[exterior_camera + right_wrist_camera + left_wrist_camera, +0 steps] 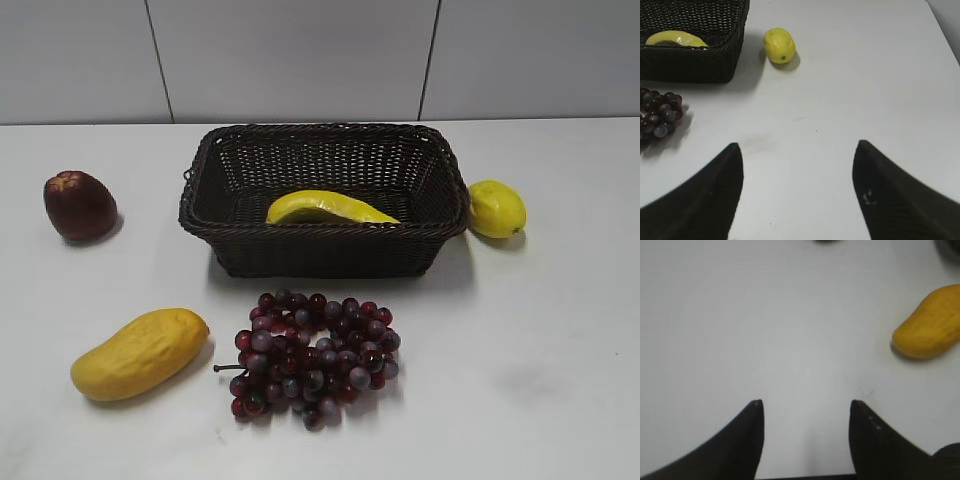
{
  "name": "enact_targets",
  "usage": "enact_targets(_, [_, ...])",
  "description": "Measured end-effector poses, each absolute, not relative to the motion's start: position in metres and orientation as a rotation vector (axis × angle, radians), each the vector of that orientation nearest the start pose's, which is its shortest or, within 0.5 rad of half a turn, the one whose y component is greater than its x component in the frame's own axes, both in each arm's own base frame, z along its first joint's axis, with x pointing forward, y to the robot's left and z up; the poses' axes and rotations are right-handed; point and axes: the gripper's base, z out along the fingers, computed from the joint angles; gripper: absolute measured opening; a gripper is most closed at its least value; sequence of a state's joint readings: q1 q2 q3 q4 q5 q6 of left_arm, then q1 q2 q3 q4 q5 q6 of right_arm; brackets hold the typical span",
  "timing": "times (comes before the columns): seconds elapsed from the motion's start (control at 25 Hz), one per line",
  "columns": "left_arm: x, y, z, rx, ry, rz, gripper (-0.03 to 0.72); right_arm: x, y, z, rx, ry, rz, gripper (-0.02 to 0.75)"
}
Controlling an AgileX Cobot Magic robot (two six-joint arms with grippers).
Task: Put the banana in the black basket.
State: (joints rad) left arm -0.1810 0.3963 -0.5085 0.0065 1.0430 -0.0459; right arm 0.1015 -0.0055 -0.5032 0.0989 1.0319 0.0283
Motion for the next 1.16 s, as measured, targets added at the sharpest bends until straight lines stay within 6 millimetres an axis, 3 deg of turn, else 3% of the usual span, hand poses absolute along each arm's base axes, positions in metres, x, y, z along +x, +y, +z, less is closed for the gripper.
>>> enact_targets(0.76, [-0.003, 0.001, 0.281, 0.137, 2.025, -0.143, 0.529, -0.006, 0.007, 0.281, -0.077, 2.007, 0.201, 0.519])
enact_targets(1.16, [-0.005, 0.001, 0.279, 0.137, 2.018, -0.144, 0.529, -0.006, 0.007, 0.281, -0.077, 2.007, 0.201, 0.519])
